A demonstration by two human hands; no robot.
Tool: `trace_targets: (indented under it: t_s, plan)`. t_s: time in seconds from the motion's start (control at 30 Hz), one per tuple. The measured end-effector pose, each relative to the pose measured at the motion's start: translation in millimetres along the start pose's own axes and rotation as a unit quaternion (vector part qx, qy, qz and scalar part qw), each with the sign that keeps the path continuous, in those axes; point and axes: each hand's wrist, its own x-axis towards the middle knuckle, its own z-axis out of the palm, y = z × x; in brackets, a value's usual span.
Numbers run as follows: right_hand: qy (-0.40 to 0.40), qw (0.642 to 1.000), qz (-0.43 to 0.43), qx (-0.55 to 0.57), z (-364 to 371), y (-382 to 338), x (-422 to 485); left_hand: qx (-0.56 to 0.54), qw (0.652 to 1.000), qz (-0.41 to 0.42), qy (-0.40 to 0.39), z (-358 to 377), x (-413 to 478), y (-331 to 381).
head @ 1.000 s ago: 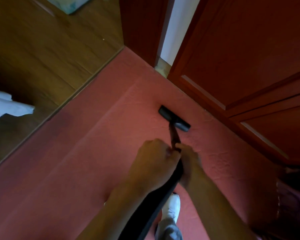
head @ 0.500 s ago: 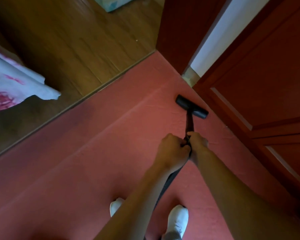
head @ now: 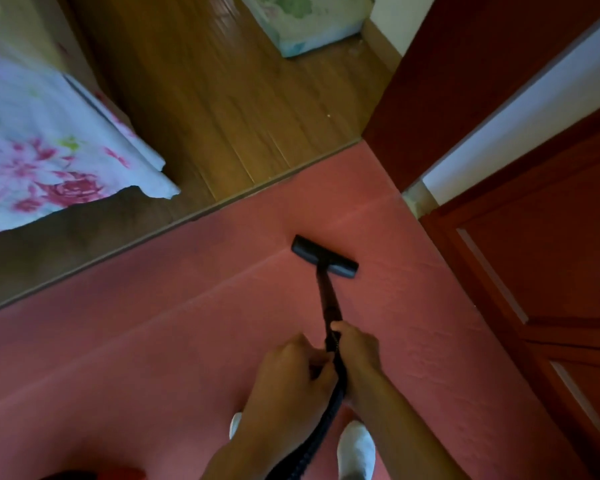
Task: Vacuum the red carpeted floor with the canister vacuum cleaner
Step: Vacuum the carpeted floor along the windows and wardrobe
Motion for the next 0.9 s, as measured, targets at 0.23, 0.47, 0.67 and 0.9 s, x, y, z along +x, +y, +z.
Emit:
trace_targets:
  t_s: [0.23, 0.47, 0.67, 0.9]
  plan:
    - [0.034, 0.991, -0.089, -0.096, 44, -18, 43, -0.129, 0.988, -0.083, -0.005, 20, 48, -35]
    - [0.044, 0.971, -0.131, -0.197, 32, -68, 52, -0.191, 0.977, -0.091, 0.003, 16, 79, 2]
    - [-0.045, 0.93, -0.138, -0.337, 26, -53, -27, -0.281, 0.948, -0.138, 0.06, -15, -3, 13]
    - [-0.175, 0.829, -0.12, -0.517, 43, 4, -130, -0.395, 0.859, -0.226, 0.235, -26, -128, 7]
